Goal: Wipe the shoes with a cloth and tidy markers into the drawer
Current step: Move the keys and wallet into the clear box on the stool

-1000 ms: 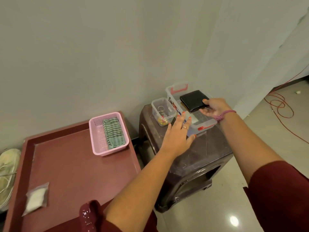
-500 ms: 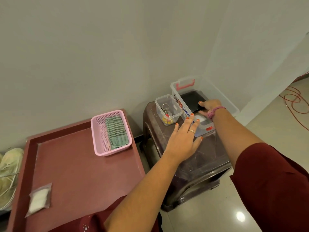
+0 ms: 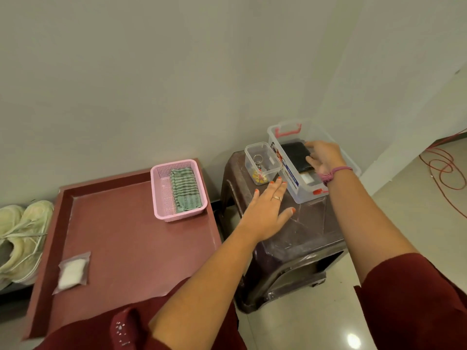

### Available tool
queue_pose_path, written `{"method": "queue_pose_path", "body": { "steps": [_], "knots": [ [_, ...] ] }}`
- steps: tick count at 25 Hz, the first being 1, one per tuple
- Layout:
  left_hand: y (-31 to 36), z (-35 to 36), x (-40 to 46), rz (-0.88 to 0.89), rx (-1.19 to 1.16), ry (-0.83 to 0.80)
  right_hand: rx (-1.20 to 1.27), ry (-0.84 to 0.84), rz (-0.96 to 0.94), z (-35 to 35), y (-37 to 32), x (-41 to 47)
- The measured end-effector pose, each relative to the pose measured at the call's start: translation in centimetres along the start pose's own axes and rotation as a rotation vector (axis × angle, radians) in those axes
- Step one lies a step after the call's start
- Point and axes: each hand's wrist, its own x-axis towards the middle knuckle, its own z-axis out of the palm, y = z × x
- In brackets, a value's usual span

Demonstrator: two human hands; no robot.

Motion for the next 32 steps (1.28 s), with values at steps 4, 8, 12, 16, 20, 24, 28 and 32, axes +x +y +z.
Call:
{"method": "queue_pose_path", "body": {
  "steps": [4,8,12,16,20,24,28,32],
  "knots": [
    [-2.2,-2.8,-5.5,-0.078,-0.125,0.166,0.164,-0.108,-0.14,1.8,0.8,-7.0],
    [-5.7,-5.3,-11.3,-0.212,-0.219,0.33,0.19,-0.186,-0.171,4.6,4.3,-13.2],
    [-9.7,-6.4,-17.3,-0.364,-0.251,0.42,0.214,-0.254,-0.101,8.2,8.6,-17.8],
    [-14.6,-7.4,-23.0,-0.52,-0.308,0.535,0.183,-0.299,0.007,13.6,13.1,-21.2],
    [-19.9,-8.4,-27.9,-0.749,-0.433,0.687,0.137,-0.372,0.12,19.4,17.6,-24.0],
    [-24.3,-7.9,-31.5,-1.027,-0.639,0.84,0.058,-0.428,0.233,24.8,22.0,-26.0],
    [-27.0,-6.1,-33.8,-1.183,-0.883,0.938,-0.077,-0.489,0.287,29.9,27.1,-27.0],
    [-28.7,-6.2,-33.5,-1.257,-1.143,1.08,-0.256,-0.544,0.291,34.1,30.8,-27.1]
  ]
}}
